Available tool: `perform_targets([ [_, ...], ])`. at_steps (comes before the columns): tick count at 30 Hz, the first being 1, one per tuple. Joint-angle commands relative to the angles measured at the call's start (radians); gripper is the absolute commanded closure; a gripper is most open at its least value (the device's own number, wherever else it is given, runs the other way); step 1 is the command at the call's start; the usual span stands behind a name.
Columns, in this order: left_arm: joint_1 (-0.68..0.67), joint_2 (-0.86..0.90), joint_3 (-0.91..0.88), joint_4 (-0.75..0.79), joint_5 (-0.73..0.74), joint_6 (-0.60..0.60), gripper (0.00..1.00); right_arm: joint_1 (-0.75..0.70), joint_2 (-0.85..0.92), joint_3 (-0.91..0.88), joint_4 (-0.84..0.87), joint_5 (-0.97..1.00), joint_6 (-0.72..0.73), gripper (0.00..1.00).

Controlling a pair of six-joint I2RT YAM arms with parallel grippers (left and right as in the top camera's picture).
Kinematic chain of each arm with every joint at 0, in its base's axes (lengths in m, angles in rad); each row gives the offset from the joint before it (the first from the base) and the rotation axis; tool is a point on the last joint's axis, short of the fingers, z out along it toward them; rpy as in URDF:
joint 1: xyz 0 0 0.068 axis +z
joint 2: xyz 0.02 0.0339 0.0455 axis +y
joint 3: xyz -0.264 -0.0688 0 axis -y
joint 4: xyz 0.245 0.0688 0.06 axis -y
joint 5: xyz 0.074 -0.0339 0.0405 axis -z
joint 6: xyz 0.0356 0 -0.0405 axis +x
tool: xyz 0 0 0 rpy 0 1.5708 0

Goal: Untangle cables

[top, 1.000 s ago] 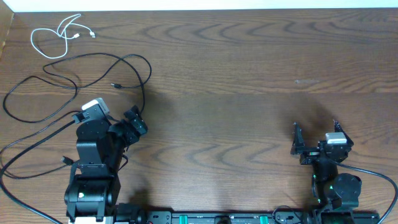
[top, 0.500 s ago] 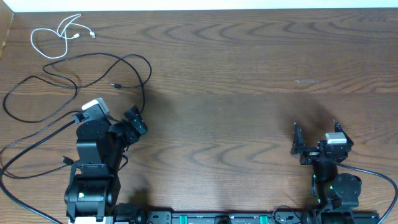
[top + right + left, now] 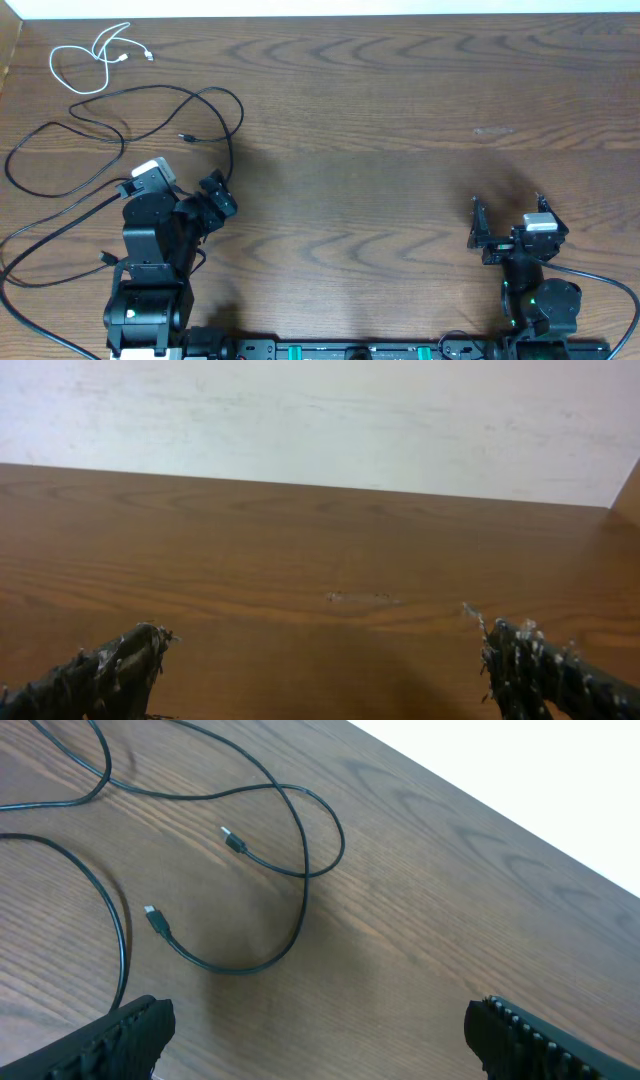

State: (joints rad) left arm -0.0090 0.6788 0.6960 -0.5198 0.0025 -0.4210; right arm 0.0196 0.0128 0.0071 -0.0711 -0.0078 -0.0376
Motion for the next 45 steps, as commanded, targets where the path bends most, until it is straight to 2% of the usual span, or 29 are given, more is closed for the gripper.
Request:
perform_targets([
  [1, -0.004, 0.000, 0.014, -0.004, 0.009, 0.010, 0.02, -0.008, -0.007, -0.002, -0.005, 0.001, -0.005, 0.01],
  [7, -0.011, -0.006, 0.014, -0.107, 0.009, 0.009, 0.02, -0.008, -0.007, -0.002, -0.005, 0.001, -0.005, 0.01],
  [14, -0.013, -0.043, -0.005, -0.117, 0.013, 0.010, 0.02, -0.008, -0.007, -0.002, -0.005, 0.001, -0.005, 0.01],
  [18, -0.029, -0.098, -0.058, -0.112, 0.014, 0.099, 0.02, -0.008, -0.007, -0.002, -0.005, 0.001, -0.005, 0.01],
  [20, -0.040, -0.132, -0.089, -0.086, 0.019, 0.172, 0.02, -0.008, -0.007, -0.002, -0.005, 0.001, -0.005, 0.01],
  [24, -0.063, -0.203, -0.144, 0.015, 0.093, 0.401, 0.02, -0.008, -0.007, -0.002, -0.005, 0.001, -0.005, 0.01],
  [27, -0.066, -0.251, -0.179, 0.084, 0.122, 0.481, 0.02, -0.008, -0.007, -0.002, -0.005, 0.001, -0.005, 0.01],
  [35, -0.067, -0.412, -0.297, 0.114, 0.121, 0.500, 0.02, -0.008, -0.007, -0.002, -0.005, 0.001, -0.005, 0.01],
  [45, -0.066, -0.610, -0.511, 0.353, 0.121, 0.500, 0.02, -0.008, -0.007, -0.002, -0.005, 0.001, -0.005, 0.01],
])
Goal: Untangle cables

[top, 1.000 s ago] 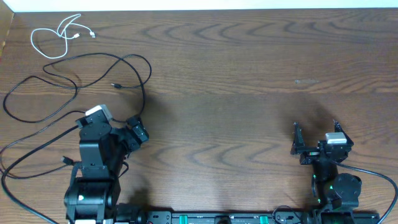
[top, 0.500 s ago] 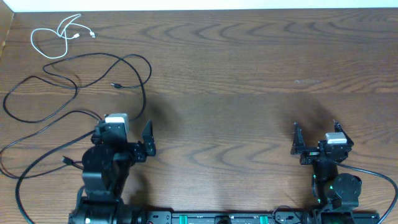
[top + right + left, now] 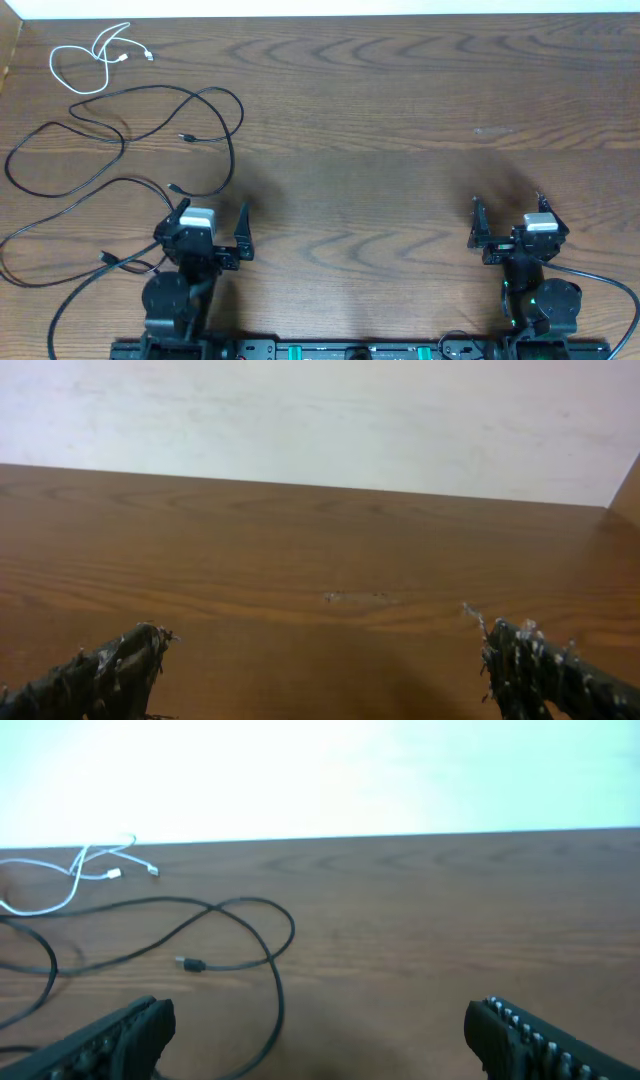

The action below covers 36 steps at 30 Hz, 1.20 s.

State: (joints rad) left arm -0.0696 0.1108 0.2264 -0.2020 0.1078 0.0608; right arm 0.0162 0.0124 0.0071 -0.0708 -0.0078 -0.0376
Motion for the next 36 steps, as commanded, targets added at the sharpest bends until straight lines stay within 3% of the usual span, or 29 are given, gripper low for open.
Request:
perform_targets([
  [1, -0.006, -0.053, -0.060, 0.058, 0.016, 0.018, 0.02, -0.004, -0.006, -0.002, -0.005, 0.001, -0.005, 0.01],
  [7, -0.006, -0.093, -0.145, 0.176, 0.016, 0.018, 0.02, -0.004, -0.007, -0.002, -0.005, 0.001, -0.005, 0.01],
  [24, -0.007, -0.110, -0.222, 0.286, 0.016, 0.013, 0.02, -0.004, -0.006, -0.002, -0.005, 0.001, -0.005, 0.01],
  [32, -0.007, -0.110, -0.222, 0.134, -0.023, 0.003, 0.02, -0.004, -0.007, -0.002, -0.005, 0.001, -0.005, 0.01],
  [36, -0.009, -0.110, -0.222, 0.132, -0.031, -0.013, 0.02, -0.004, -0.007, -0.002, -0.005, 0.001, -0.005, 0.01],
])
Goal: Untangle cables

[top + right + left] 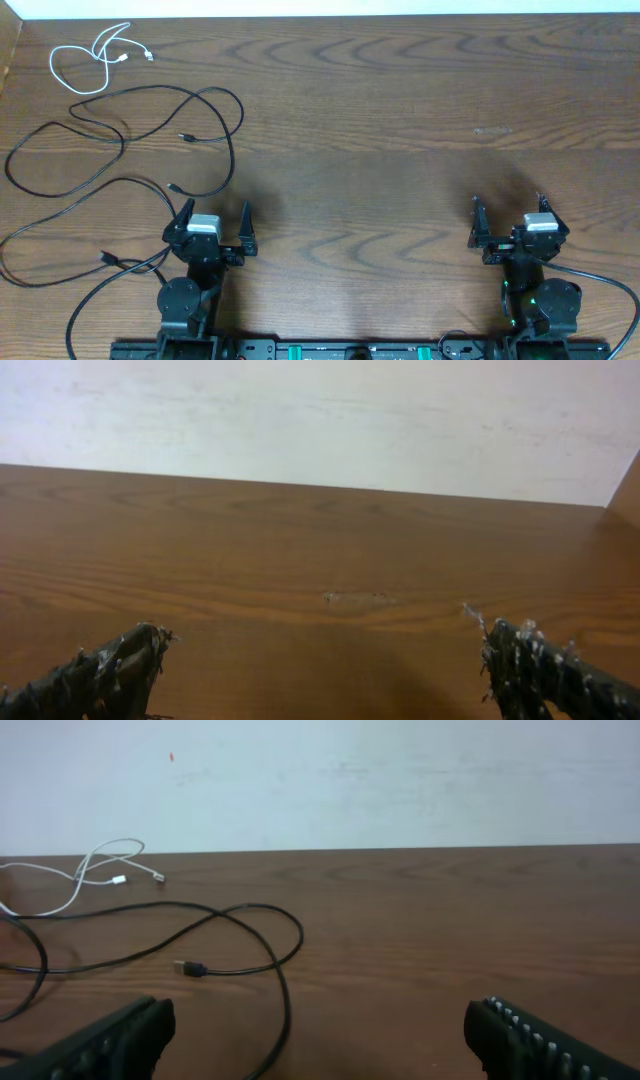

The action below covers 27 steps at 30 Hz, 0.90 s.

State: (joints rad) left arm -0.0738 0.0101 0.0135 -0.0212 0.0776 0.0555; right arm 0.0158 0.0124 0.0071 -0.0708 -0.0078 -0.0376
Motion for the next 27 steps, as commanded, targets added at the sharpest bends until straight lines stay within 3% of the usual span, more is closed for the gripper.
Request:
perform_targets([
  [1, -0.005, -0.009, -0.010, -0.049, -0.008, -0.012, 0.02, -0.004, -0.006, -0.002, -0.005, 0.001, -0.005, 0.01],
  [7, -0.004, -0.009, -0.010, -0.053, -0.067, -0.092, 0.02, -0.004, -0.006, -0.002, -0.005, 0.001, -0.005, 0.01],
  [17, -0.005, -0.009, -0.010, -0.053, -0.044, -0.014, 0.02, -0.004, -0.006, -0.002, -0.005, 0.001, -0.005, 0.01],
  [27, -0.004, -0.009, -0.010, -0.054, -0.064, -0.011, 0.02, -0.004, -0.006, -0.002, -0.005, 0.001, -0.005, 0.01],
])
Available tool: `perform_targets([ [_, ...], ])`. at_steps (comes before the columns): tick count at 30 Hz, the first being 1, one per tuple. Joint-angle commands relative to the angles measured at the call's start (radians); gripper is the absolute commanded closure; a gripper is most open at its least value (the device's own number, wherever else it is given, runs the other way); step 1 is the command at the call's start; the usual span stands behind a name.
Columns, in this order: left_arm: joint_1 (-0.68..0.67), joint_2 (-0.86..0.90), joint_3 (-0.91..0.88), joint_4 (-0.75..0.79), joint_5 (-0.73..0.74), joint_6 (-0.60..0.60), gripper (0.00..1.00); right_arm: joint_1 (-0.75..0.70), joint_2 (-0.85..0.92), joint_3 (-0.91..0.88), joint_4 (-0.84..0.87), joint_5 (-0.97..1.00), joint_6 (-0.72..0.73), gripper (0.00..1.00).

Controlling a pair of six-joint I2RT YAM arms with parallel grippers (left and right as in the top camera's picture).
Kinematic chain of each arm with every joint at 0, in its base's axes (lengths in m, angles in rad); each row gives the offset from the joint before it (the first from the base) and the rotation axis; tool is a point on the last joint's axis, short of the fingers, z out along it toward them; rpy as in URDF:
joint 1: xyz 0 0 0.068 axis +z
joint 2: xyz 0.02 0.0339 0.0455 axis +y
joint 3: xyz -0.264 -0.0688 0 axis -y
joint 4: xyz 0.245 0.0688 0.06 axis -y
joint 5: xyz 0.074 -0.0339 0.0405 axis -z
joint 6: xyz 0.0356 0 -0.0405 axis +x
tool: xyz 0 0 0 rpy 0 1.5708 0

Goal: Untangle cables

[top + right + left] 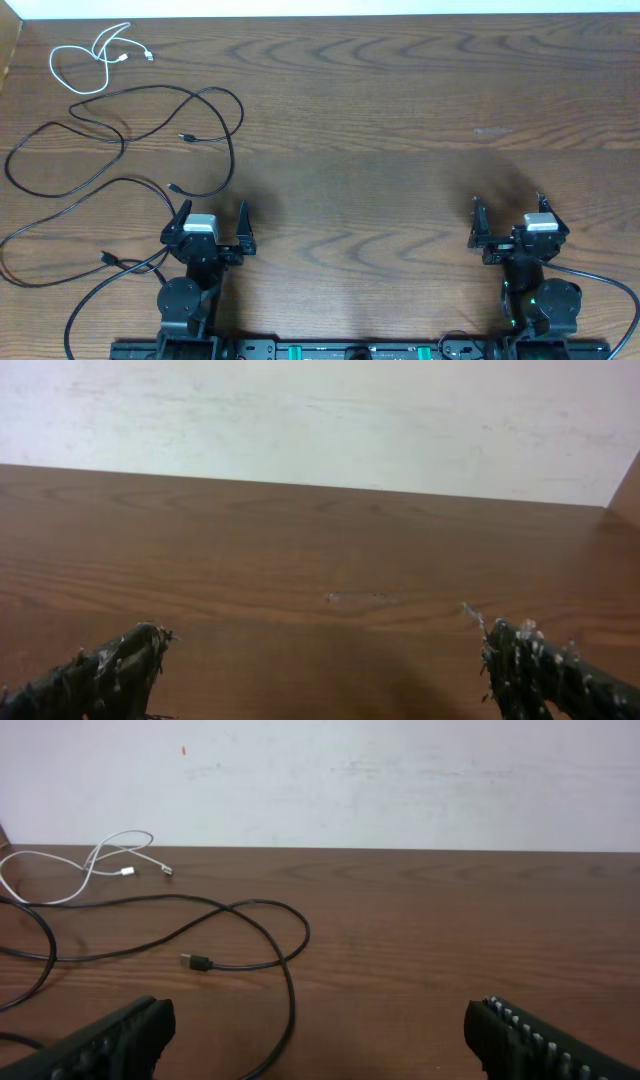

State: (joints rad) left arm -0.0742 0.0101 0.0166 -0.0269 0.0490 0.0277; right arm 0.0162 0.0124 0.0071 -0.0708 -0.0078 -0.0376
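Observation:
Long black cables (120,140) lie looped across the left side of the table, one plug end (185,137) free inside a loop. A small white cable (95,60) lies coiled at the far left corner, apart from the black ones. My left gripper (212,228) is open at the front left, just right of the black loops, holding nothing; its wrist view shows the black cable (250,935) and white cable (90,870) ahead. My right gripper (510,225) stands open and empty at the front right.
The wooden table (400,130) stretches bare between the two arms. A faint pale scuff (492,130) marks the wood at the right. A black cable (600,285) from the right arm's base runs off the right edge.
The left wrist view has shifted slightly, the cables sitting a little further right and lower. Otherwise nothing has moved.
My left arm was reached out over the black cables with its open gripper pointing down at them. It then stood drawn back to the front left, gripper open and level. It has stayed there. The right arm never moved, and the cables lie the same.

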Motion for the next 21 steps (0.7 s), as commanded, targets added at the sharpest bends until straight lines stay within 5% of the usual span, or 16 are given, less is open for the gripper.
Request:
perform_targets([
  [1, -0.004, -0.009, -0.013, -0.048, -0.036, 0.017, 0.02, -0.004, -0.007, -0.002, -0.005, 0.001, -0.005, 0.01],
  [21, -0.004, -0.009, -0.013, -0.047, -0.057, 0.005, 0.02, -0.004, -0.006, -0.002, -0.005, 0.001, -0.005, 0.01],
])
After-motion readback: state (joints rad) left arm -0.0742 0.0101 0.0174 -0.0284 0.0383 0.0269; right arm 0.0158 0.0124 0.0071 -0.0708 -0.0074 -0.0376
